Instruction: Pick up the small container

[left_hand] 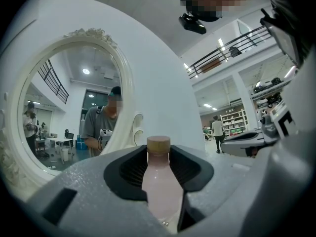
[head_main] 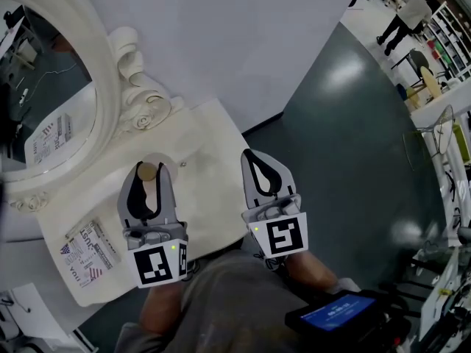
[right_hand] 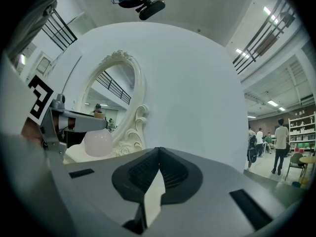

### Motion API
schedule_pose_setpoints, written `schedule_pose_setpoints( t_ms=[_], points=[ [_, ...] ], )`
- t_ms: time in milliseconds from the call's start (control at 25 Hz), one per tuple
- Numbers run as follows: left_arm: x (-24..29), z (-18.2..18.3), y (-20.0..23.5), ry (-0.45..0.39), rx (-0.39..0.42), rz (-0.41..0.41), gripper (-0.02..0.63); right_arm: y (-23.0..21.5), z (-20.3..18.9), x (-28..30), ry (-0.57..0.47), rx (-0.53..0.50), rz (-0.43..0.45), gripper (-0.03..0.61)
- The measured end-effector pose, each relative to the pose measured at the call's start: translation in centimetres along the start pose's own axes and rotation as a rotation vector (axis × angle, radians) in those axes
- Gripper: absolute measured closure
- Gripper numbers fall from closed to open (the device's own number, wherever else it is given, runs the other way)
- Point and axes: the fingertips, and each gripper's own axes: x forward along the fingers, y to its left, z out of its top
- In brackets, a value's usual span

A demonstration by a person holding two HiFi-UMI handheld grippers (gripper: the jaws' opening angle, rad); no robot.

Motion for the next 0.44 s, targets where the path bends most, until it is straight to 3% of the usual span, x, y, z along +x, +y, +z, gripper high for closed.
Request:
schedule_pose_setpoints(
  t_ms=[440],
  points=[
    [0.38,-0.31,0.09,0.005,-0.002,-0.003,0.468,-0.09,-0.36,0.47,0.006,0.0,0.001,0.566]
  ],
)
